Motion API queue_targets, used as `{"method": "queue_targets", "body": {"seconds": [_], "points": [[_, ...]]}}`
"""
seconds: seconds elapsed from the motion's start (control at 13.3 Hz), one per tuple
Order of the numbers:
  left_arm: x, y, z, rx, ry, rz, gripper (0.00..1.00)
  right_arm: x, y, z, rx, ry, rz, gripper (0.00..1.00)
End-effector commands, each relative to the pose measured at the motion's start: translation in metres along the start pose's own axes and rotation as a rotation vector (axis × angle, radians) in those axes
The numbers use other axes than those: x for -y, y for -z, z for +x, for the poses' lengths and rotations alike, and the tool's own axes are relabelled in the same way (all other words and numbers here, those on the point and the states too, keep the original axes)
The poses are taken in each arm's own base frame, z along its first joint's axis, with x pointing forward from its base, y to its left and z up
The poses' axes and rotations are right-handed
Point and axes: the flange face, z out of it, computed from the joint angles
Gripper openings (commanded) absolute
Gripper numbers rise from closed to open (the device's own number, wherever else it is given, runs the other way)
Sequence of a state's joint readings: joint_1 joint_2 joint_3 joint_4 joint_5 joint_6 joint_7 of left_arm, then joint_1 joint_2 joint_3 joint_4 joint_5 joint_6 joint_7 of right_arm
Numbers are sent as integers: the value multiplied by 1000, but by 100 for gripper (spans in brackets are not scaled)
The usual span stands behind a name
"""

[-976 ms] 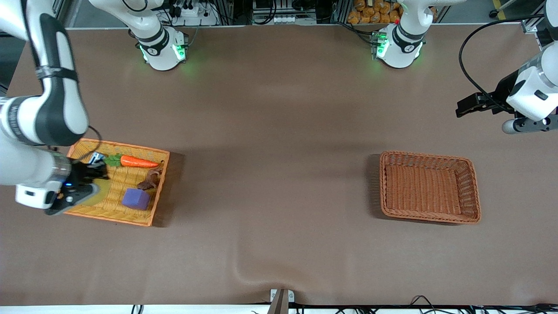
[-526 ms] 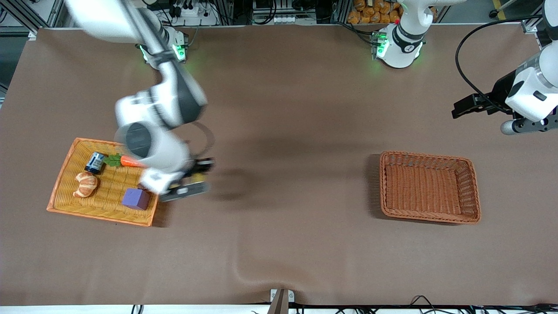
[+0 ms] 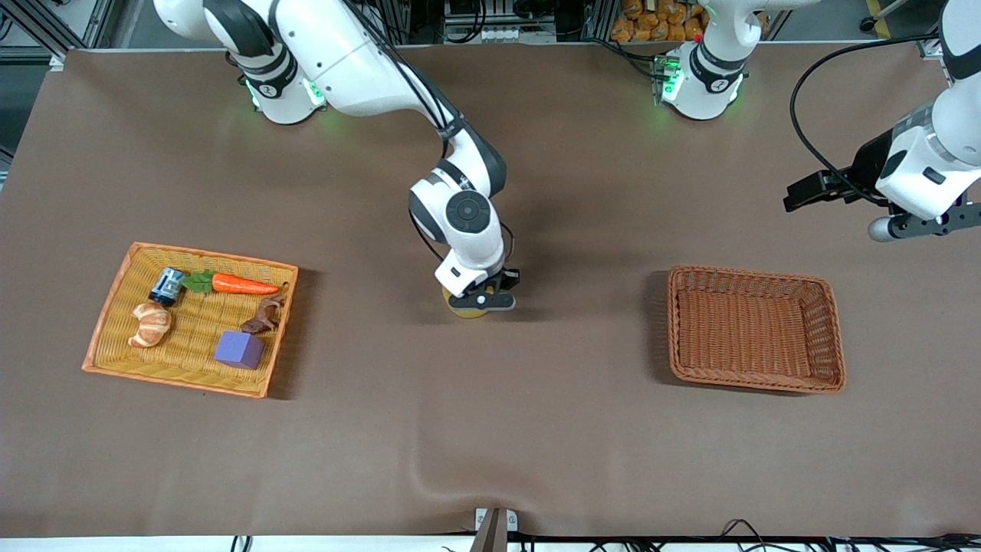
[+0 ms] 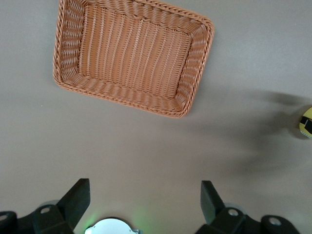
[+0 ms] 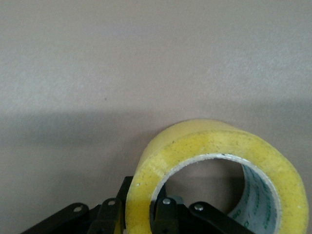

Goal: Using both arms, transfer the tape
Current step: 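Carry the tape with the right gripper to the table middle and release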

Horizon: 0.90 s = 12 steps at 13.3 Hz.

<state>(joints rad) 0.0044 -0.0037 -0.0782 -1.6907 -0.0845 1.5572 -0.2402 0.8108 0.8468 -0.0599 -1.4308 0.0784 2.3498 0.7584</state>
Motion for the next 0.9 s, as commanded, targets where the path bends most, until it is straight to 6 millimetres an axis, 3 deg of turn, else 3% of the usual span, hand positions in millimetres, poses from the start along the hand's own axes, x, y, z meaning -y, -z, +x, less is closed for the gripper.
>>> {"method": "queue_targets", "body": {"seconds": [0.0, 0.08, 0.3, 0.45, 0.53, 0.6, 0.68, 0.83], "points": [[-18, -3, -5, -15, 33, -23, 100, -9, 28, 23, -5, -50, -16, 36], [-25, -5, -6, -19, 47, -23, 100, -23, 46, 37, -17, -71, -33, 56], [-41, -13, -3, -21, 63, -21, 100, -62, 133, 70, -38, -105, -51, 100], [-50, -19, -2, -18, 78, -19, 100, -133, 199, 103, 11, -40, -50, 100], [-52, -20, -2, -19, 91, -19, 100, -159, 227, 108, 38, -18, -55, 100], [-54, -23, -2, -18, 94, -19, 100, -181, 241, 108, 57, -34, -64, 100], [-56, -27, -2, -17, 92, -16, 100, -217, 264, 114, 43, -76, -48, 100], [-62, -30, -3, -24, 107, -15, 100, -255, 293, 110, 37, -35, -28, 100]]}}
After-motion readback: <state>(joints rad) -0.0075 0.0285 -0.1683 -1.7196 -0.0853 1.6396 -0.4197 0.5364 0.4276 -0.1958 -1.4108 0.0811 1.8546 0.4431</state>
